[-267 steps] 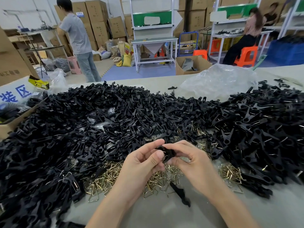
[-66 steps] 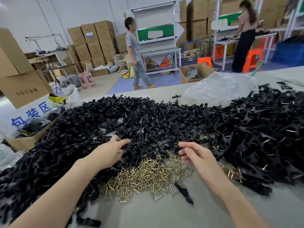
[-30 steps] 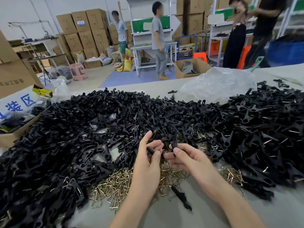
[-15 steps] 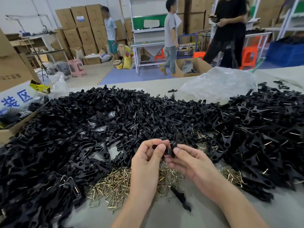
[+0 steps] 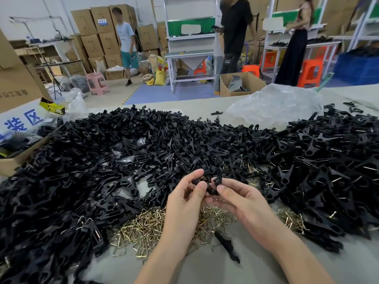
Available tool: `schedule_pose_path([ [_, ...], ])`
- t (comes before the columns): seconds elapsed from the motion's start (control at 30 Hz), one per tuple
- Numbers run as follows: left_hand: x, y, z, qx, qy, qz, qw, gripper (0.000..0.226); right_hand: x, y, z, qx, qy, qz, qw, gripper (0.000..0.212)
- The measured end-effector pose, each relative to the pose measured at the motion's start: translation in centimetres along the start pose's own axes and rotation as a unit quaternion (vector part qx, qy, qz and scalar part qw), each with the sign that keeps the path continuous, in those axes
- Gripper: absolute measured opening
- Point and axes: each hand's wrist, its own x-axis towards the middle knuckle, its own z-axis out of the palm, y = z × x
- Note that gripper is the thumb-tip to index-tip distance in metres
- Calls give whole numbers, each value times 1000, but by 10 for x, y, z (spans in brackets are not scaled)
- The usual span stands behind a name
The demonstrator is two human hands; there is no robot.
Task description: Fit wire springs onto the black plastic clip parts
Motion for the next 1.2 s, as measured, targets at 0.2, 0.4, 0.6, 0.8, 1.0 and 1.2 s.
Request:
schedule_pose_path([
  [0.2, -1, 3, 3, 39, -1, 50, 998, 33, 1, 0, 1, -44, 55, -7, 997, 45],
  [0.4, -3, 3, 3, 45, -1, 64, 997, 29, -4, -4, 7, -57, 25, -12, 998, 24],
  [0.6, -2, 0, 2, 50, 15, 68, 996, 30, -6, -7, 9, -36, 20, -12, 999, 27],
  [0.8, -3, 1, 3, 60, 12, 76, 995, 32, -7, -8, 12, -51, 23, -8, 998, 21],
  [1.0, -3, 3, 2, 68, 2, 74, 995, 34, -6, -9, 9, -89, 33, -4, 995, 27],
  [1.2, -2, 5, -1, 86, -14, 84, 993, 34, -6, -9, 5, -66, 46, 20, 997, 31],
])
